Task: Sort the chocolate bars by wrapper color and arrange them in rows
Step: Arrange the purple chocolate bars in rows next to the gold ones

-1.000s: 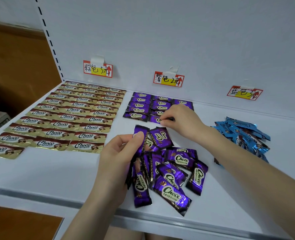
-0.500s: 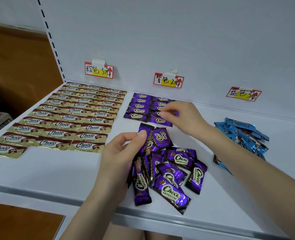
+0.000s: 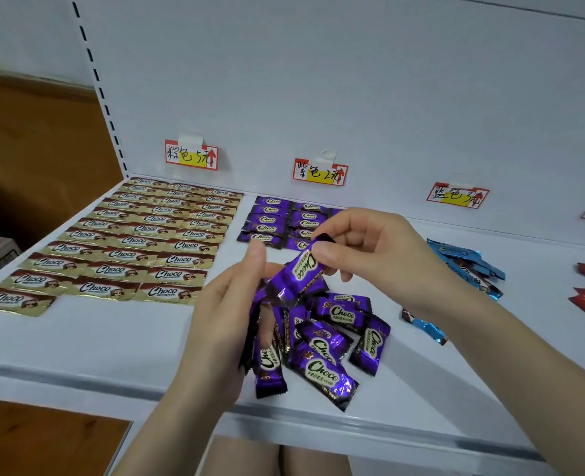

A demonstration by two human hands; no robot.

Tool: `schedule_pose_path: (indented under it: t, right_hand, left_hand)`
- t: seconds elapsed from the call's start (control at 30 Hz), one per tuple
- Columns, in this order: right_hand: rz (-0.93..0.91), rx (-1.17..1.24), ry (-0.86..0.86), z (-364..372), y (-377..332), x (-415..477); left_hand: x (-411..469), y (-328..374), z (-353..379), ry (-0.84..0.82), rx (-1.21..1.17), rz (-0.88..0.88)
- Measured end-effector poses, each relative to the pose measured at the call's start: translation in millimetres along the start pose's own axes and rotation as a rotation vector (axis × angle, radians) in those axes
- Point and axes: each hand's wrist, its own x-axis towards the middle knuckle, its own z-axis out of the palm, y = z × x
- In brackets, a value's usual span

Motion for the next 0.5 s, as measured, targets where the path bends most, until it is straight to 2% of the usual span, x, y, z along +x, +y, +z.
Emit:
schedule_pose_path:
  t: [0.17,0.37,0.5]
  right_hand:
    - [0.033,0.031,0.057,-1.8,-1.6,-11.4]
    - [0.118,0.187,0.158,-1.0,5.6,-24.7]
    - [0.159,0.209,0.141,3.3,15.2,-25.1]
  left_hand:
    - [-9.1,4.2,3.3,-0.023,0.040,0.059]
    - [-9.7,0.2,10.4,0.051,-0.066,0.080]
    - [-10.7,-3.4,19.7,-0.020,-0.052,0.063]
